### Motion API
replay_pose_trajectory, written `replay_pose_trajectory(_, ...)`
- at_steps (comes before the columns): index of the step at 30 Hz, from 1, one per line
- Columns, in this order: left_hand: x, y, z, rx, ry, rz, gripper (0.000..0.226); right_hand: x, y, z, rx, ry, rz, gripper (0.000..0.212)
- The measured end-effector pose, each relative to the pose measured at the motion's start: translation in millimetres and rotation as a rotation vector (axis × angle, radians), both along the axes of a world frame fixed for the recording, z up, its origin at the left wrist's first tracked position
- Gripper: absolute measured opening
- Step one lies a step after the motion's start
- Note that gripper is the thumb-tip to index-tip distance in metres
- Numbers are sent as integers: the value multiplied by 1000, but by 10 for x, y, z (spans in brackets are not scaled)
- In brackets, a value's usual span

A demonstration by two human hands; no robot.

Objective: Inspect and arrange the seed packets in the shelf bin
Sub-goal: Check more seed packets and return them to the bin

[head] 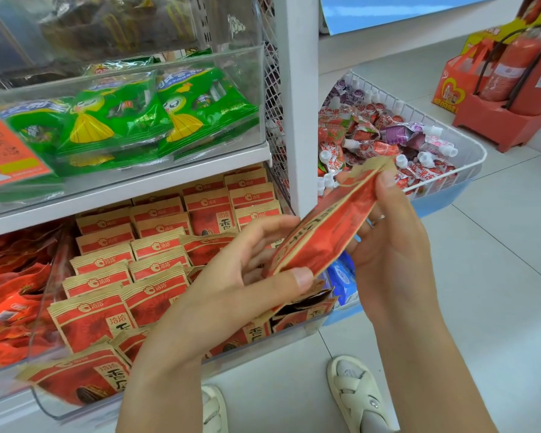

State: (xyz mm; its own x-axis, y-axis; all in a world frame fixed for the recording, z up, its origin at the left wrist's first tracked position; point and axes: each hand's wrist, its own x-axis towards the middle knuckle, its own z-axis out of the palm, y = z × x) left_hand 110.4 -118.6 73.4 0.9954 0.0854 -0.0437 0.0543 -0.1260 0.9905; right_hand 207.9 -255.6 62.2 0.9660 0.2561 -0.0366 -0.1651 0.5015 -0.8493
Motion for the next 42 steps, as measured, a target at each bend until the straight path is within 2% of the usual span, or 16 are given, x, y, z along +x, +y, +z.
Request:
replay_pose_trajectory(3,-34,129,-50,-18,29,-31,37,45,-65,-8,20,36,-65,52)
replay_pose_trajectory(7,-33,156,-75,-12,39,5,26,72,-82,-34,2,45,-23,45)
replay_pose_trajectory(8,-23,138,-79,-20,32,26,23,71,-74,-41,-24,29,3,51)
replay_pose_trajectory(10,9,89,-93,-65,5,69,23,56,-42,-55,-101,-52,88,80)
replay_pose_trajectory(12,46,36,-106,-127,-45,131,33,15,12,-90,-148,-146,197,98)
replay_pose_trajectory(14,93,-13,-129,-155,-81,191,38,-36,65,-127,-152,-203,284,93)
replay_pose_trajectory(18,129,-27,-154,-196,-116,233,26,-74,106,-163,-108,-225,311,92)
replay_pose_trajectory(22,106,-47,-138,-169,-128,227,48,-60,88,-167,-95,-231,300,91)
replay_pose_trajectory(25,107,-65,-135,-157,-154,227,34,-62,86,-165,-82,-223,295,88)
replay_pose_trajectory(31,106,-87,-118,-89,-211,170,26,-84,91,-160,-82,-222,271,88)
replay_pose_trajectory(42,79,-9,-137,-134,-242,136,25,-60,65,-180,-81,-228,290,83)
